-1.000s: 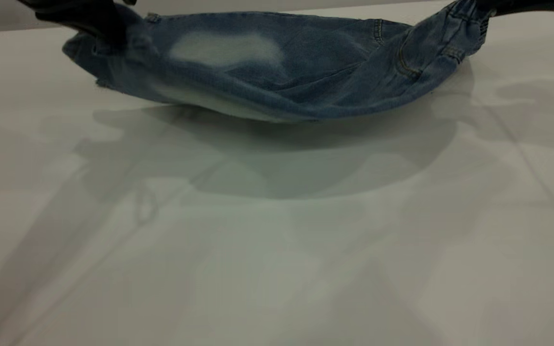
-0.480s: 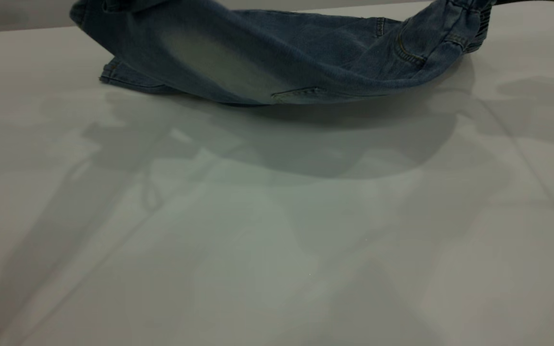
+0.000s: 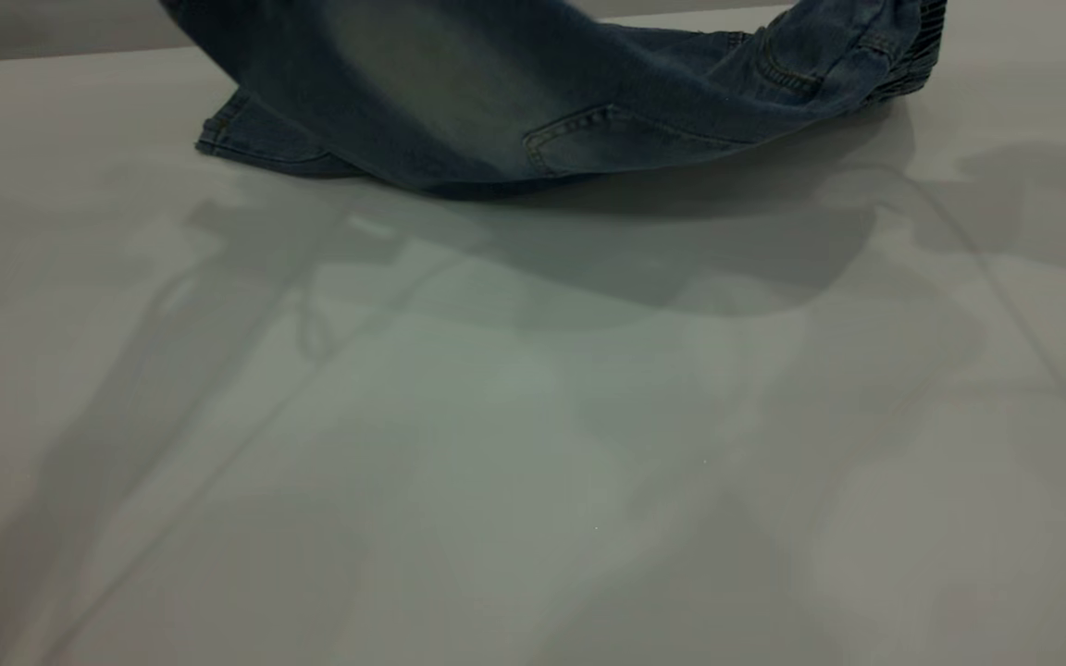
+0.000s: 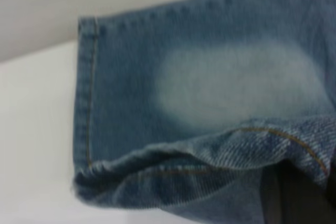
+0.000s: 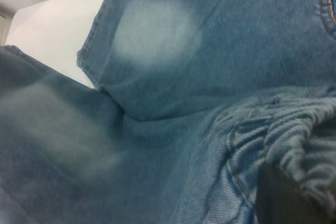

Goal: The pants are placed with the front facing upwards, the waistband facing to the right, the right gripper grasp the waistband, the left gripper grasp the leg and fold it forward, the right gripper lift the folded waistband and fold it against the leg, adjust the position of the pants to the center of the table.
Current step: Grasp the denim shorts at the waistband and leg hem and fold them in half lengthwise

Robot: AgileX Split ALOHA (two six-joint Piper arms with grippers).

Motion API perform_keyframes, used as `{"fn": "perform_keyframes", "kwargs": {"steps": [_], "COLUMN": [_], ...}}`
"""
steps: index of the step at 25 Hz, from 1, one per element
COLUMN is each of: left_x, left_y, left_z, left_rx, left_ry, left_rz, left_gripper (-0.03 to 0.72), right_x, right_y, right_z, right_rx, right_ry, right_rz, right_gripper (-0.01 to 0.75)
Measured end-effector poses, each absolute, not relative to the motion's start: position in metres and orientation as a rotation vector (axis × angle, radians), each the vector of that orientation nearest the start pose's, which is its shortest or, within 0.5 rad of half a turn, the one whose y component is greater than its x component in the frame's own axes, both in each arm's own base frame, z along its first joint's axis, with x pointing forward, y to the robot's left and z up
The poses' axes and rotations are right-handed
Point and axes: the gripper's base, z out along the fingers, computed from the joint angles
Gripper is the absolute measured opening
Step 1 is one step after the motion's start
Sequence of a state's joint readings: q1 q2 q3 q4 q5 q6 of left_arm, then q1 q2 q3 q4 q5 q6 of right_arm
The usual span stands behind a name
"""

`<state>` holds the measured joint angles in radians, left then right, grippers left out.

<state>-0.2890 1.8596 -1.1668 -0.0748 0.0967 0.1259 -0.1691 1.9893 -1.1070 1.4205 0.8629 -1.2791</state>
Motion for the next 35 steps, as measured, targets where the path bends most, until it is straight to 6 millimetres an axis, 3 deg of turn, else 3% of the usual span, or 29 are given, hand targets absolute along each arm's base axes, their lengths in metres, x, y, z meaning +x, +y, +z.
{"fn": "perform_keyframes", "kwargs": {"steps": [6,16,30,35], "left_x": [0.410,0.434,0.472,0.478], "left_y": [-0.112,-0.092,-0.097,-0.095], "left_z": [0.204,0.183,0.180,0.173], "left_rx": [0.365,0.303,0.312,0.337], "left_ry": [2.216,2.248,2.200,2.196], "left_rz": [-0.122,-0.088,-0.078,-0.058], "left_gripper": [0.046,0.046,0.046,0.046], "right_x": [0.383,0.389,0.392,0.394], "right_y": [0.004,0.003,0.000,0.010], "right_z": [0.154,0.160,0.159,0.156], "right_rx": [-0.053,-0.036,-0.029,-0.051], "right_ry": [2.334,2.302,2.302,2.296], "right_rz": [1.011,1.005,0.946,0.950], "right_gripper": [0.031,0.031,0.031,0.031]}}
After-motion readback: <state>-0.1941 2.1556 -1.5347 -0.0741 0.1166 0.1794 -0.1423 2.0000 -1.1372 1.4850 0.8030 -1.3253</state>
